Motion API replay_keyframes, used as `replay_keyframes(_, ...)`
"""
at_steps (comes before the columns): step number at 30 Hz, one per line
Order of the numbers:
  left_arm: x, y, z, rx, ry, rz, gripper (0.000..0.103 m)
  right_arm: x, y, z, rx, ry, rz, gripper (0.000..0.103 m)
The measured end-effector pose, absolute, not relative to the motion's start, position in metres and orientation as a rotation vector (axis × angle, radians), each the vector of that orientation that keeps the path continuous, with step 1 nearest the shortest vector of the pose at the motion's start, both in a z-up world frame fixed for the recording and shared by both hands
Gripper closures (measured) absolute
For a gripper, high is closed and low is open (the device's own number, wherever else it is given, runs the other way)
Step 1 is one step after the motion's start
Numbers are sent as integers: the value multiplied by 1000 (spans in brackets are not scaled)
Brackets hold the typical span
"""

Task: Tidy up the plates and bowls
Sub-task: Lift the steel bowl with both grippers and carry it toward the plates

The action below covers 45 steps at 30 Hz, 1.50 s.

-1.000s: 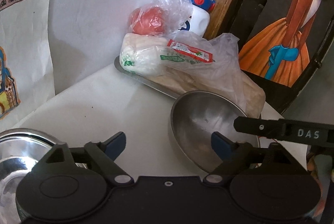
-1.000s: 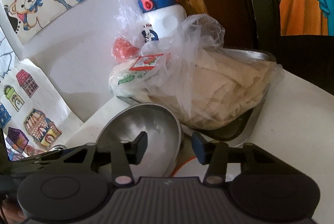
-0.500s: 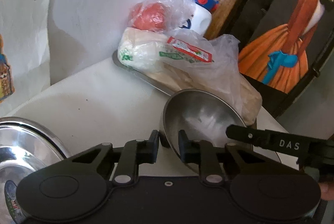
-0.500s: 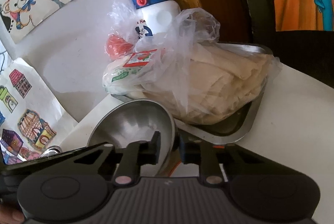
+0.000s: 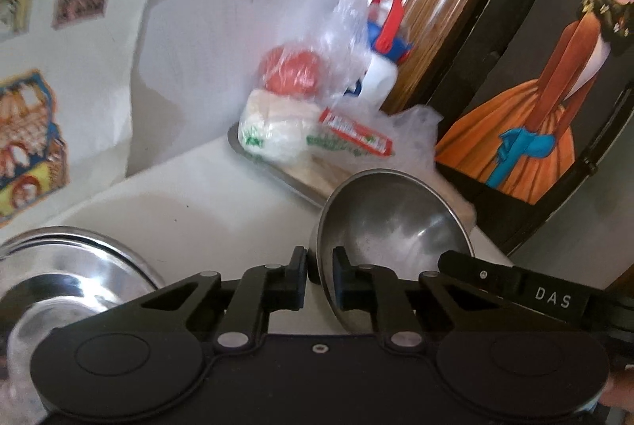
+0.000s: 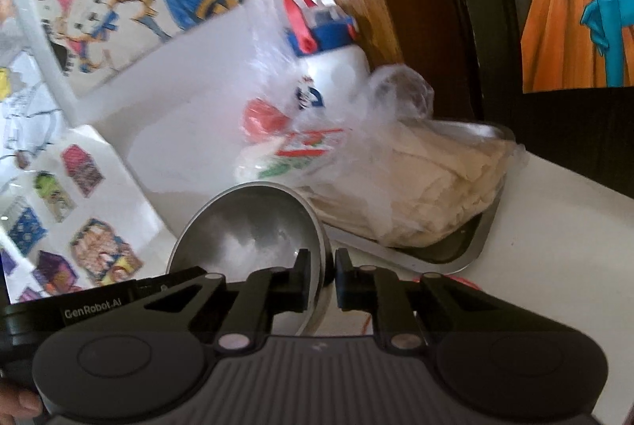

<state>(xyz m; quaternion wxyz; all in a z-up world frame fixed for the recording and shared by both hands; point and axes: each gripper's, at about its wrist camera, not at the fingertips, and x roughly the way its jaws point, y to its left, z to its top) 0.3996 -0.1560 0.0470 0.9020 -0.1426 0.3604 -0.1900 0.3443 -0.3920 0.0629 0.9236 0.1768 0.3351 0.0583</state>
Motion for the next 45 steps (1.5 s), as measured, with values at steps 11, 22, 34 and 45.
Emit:
replay_keyframes(11, 316, -101, 87, -318, 780, -387, 89, 258, -336, 102, 386, 730, 181, 88)
replay_keyframes(22, 237, -65, 65, -216, 872, -380, 85, 188, -296, 64, 353, 863, 197, 88)
replay_keyframes(34, 222, -62, 38, -177, 961, -393, 85, 178, -295, 38, 363, 977, 200, 87)
replay_keyframes(45, 234, -64, 28, -158, 1002, -389, 84, 185, -296, 35, 373, 984, 218, 84)
